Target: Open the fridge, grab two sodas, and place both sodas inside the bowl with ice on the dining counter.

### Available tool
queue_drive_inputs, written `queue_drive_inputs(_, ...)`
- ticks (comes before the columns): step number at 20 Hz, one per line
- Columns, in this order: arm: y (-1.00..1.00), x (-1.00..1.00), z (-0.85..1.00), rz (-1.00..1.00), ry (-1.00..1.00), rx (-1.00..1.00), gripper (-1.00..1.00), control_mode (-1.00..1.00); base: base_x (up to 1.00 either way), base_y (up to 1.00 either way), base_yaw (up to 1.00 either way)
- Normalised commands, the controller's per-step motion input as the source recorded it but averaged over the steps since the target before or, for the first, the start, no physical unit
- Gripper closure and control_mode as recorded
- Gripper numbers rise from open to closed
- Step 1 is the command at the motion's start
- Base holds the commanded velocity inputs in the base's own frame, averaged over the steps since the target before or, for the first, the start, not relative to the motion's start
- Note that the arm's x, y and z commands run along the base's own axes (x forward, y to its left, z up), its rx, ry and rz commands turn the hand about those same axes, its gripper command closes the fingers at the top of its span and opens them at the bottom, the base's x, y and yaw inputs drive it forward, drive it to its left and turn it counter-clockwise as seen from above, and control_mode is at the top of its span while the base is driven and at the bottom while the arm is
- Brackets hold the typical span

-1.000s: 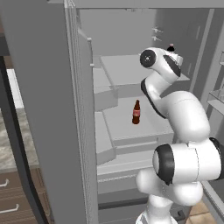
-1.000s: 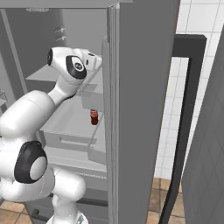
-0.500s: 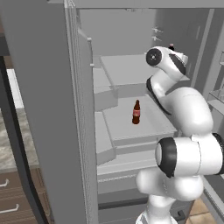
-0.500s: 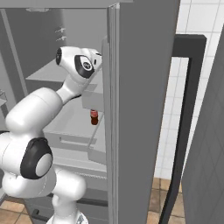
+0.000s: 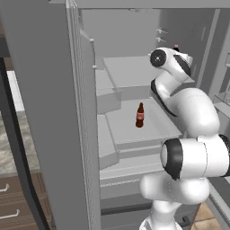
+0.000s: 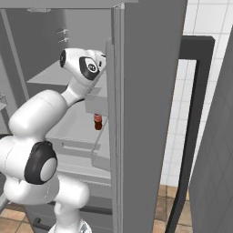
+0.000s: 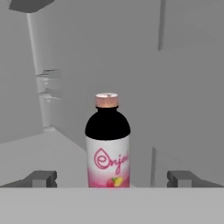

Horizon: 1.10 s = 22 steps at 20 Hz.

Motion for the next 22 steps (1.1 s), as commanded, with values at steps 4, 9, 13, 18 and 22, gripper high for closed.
queue_drive_inputs(4,-0.01,0.19,-0.01,0.00,0.00,0.00,-1.00,-1.00,0.00,0.00,0.00)
queue_drive_inputs(9,-0.08,0.13,0.00,0.00,0.00,0.00,-1.00,-1.00,0.00,0.00,0.00)
queue_drive_inputs(13,-0.18,0.04,0.00,0.00,0.00,0.00,-1.00,-1.00,0.00,0.00,0.00)
queue_drive_inputs(18,-0.20,0.01,-0.02,0.00,0.00,0.00,-1.00,-1.00,0.00,0.00,0.00)
queue_drive_inputs(22,-0.08,0.00,-0.01,0.00,0.00,0.00,1.00,-1.00,0.00,0.00,0.00)
